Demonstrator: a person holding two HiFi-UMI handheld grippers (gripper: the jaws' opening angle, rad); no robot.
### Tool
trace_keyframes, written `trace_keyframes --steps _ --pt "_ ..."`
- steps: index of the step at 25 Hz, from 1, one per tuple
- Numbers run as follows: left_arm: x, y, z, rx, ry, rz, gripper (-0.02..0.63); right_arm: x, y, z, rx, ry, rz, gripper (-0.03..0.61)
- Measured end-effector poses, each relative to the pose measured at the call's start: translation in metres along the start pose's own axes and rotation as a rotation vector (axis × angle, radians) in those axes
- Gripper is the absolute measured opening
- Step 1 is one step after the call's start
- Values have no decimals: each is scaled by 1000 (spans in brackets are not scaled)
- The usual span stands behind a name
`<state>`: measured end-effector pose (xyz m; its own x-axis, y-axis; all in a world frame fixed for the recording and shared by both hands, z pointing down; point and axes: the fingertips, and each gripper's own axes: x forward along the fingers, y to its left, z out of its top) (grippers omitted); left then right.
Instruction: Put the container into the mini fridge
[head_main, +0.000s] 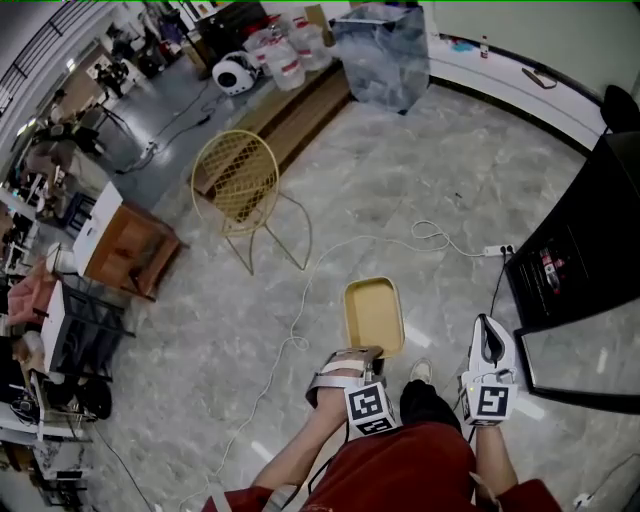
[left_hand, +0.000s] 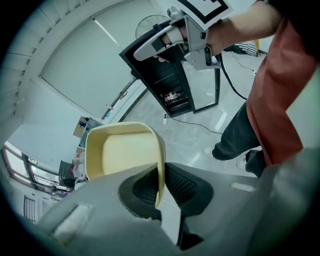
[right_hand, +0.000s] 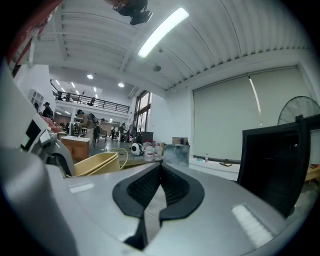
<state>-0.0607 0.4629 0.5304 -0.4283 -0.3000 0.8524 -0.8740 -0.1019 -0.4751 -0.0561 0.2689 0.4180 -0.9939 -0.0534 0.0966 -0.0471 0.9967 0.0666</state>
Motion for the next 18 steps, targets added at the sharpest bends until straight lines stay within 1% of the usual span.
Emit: trace_keyframes --steps 5,10,15,18 --pt "42 46 52 73 -42 -24 29 32 -60 -2 6 3 -73 0" --pt "65 93 103 162 -79 -35 29 55 -115 8 9 21 -156 0" --pt "83 112 150 251 -135 -43 29 57 -156 11 1 17 -244 0" --pt "94 114 177 328 -179 -59 29 44 -183 5 -14 39 -334 0"
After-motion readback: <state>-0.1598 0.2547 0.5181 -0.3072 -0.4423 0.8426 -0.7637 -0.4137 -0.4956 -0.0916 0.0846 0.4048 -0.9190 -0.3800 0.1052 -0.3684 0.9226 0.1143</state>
